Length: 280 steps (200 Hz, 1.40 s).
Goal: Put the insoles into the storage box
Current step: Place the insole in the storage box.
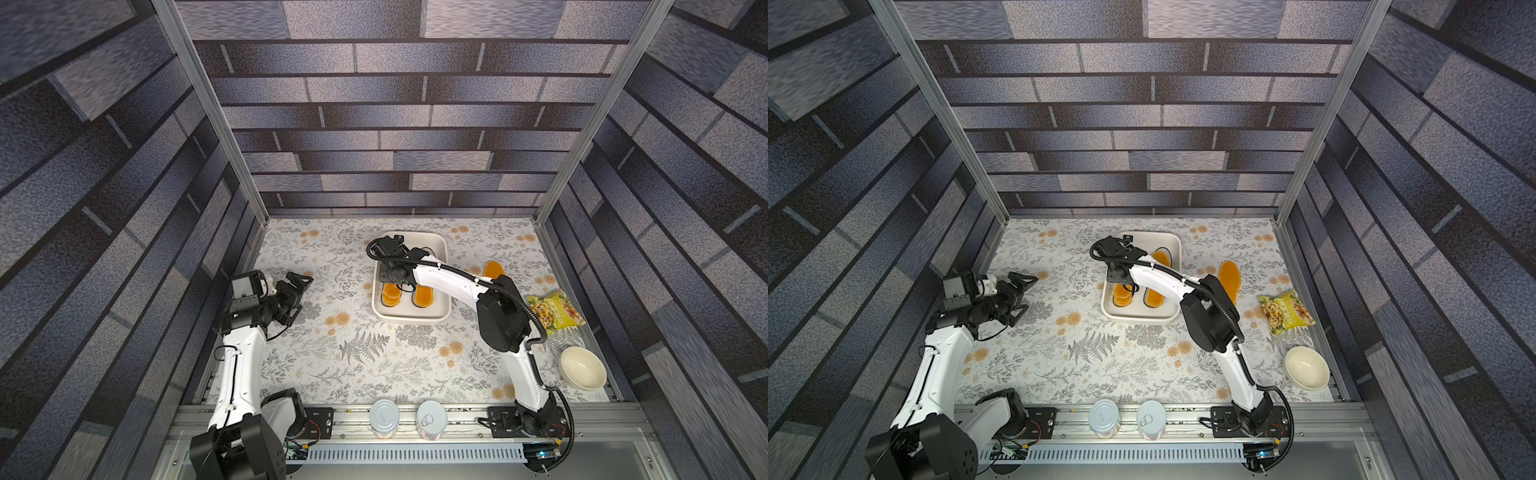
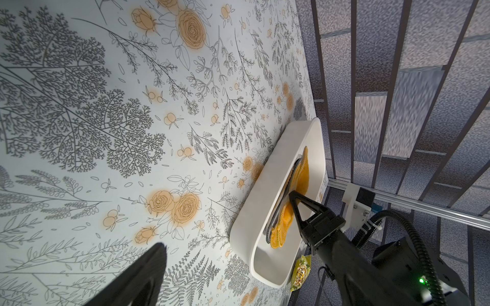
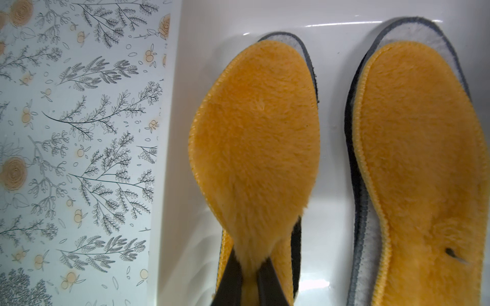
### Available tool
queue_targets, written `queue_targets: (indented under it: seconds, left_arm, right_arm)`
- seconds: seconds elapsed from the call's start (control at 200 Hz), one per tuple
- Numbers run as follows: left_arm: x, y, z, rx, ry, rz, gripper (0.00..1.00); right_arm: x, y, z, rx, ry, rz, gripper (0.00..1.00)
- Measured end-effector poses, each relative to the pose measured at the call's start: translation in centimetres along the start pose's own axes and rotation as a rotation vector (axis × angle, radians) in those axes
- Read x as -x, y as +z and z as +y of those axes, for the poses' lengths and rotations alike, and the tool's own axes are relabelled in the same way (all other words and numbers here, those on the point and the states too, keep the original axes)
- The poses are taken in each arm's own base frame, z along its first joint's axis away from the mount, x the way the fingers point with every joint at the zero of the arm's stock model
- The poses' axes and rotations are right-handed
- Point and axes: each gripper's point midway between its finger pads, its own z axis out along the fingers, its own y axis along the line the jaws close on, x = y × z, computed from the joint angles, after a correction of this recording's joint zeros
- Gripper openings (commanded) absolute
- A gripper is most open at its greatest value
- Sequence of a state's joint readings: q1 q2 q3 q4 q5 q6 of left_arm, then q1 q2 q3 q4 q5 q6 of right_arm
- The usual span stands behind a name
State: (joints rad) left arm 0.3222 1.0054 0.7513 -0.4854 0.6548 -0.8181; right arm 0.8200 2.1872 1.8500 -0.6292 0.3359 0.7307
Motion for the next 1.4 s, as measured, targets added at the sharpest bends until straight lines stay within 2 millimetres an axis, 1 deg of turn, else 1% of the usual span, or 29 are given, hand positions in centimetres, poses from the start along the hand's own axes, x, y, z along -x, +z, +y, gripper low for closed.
queue_targets:
  seconds: [0.04,0.12,0.17,0.446,0.626,0.927,1.142,1.403]
  left_arm:
    - [0.0,0.0,0.0,0.0,0.0,0.0,1.0]
    - [0.0,0.0,0.0,0.0,0.0,0.0,1.0]
    - [0.0,0.0,0.0,0.0,0.0,0.0,1.0]
    - [0.0,0.0,0.0,0.0,0.001,0.001,1.0]
    - [0.0,0.0,0.0,0.0,0.0,0.001,1.0]
    - [0.0,0.0,0.0,0.0,0.0,0.001,1.0]
    - [0.0,0.0,0.0,0.0,0.0,0.001,1.0]
    - [0.0,0.0,0.0,0.0,0.0,0.001,1.0]
  right_arm:
    - [0.1,0.0,0.1,0.004,-0.002,-0.001,0.02]
    - [0.2,0.0,0.1,0.007,-0.003,-0.001,0.07]
    - [0.2,0.1,0.1,0.006,-0.003,0.0,0.08]
    - [0.2,0.1,0.0,0.005,-0.005,0.0,0.09]
    - [0.3,0.2,-0.1,0.006,-0.002,0.001,0.12]
    - [0.5,0.4,0.0,0.019,0.006,0.005,0.13]
    - [0.1,1.2,0.1,0.02,0.005,0.013,0.14]
    - [-0.1,1.7,-0.4,0.008,0.006,0.022,0.17]
